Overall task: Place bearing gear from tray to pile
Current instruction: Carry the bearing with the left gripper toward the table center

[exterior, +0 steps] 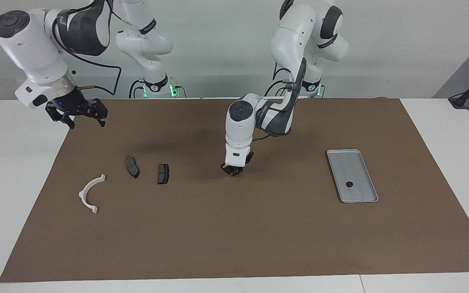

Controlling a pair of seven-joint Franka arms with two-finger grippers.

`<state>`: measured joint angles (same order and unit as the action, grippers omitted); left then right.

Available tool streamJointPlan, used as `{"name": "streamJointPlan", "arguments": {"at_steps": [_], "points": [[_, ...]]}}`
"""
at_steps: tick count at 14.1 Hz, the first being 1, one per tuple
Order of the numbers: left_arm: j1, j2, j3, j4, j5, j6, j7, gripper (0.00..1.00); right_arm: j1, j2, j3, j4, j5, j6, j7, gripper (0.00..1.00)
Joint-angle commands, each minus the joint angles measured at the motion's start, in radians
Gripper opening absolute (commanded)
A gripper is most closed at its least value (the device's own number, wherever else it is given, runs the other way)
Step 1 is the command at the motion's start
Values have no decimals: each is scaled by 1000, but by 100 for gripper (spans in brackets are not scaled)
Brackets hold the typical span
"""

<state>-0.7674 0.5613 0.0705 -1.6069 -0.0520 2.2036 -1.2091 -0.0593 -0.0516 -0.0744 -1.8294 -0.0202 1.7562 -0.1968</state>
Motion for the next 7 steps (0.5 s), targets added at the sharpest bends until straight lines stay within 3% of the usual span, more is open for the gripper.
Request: {"name": "streamJointPlan", "arguments": {"at_steps": [1, 5, 7], "points": [[-12, 6, 14, -5, -8, 15, -21, 28, -8, 9, 8, -27, 8, 48, -20, 100], [-12, 6, 15, -5, -6, 10, -24, 59, -10, 42, 8, -24, 6, 92, -21, 100], [-12, 6, 18, -4, -5, 2, -24, 84, -14, 42, 8, -22, 6, 97, -21, 100]]}}
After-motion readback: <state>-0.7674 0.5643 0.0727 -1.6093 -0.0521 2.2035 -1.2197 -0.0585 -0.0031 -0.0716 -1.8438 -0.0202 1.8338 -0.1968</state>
